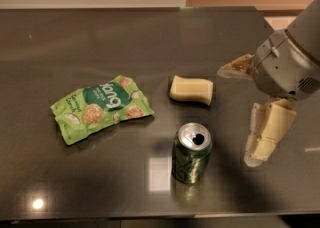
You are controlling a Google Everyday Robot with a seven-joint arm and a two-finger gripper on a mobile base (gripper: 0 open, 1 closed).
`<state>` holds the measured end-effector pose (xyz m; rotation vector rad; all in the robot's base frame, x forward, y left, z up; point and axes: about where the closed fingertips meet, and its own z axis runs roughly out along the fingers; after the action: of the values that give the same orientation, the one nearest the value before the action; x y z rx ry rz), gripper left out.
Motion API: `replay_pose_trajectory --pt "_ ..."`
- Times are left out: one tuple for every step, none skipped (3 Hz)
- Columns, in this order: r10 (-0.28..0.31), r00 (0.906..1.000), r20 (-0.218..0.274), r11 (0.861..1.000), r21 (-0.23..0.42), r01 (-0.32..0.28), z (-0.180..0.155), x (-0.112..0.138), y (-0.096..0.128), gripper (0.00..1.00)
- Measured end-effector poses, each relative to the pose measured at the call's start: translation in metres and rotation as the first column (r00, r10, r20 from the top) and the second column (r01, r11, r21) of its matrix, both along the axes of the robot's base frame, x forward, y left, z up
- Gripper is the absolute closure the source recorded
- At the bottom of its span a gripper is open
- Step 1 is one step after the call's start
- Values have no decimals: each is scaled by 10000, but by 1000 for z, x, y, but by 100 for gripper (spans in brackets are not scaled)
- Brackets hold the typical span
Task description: Pick green can
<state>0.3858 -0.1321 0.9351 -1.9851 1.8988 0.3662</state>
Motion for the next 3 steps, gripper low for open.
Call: replay_pose_trajectory --pt "731 9969 -306 9961 511 -715 -11 -15 19 0" --pt "1165 9923 -432 9909 735 -1131 -22 -24 34 0" --pt "1426 9887 -467 9866 866 -1382 -30 -30 48 0"
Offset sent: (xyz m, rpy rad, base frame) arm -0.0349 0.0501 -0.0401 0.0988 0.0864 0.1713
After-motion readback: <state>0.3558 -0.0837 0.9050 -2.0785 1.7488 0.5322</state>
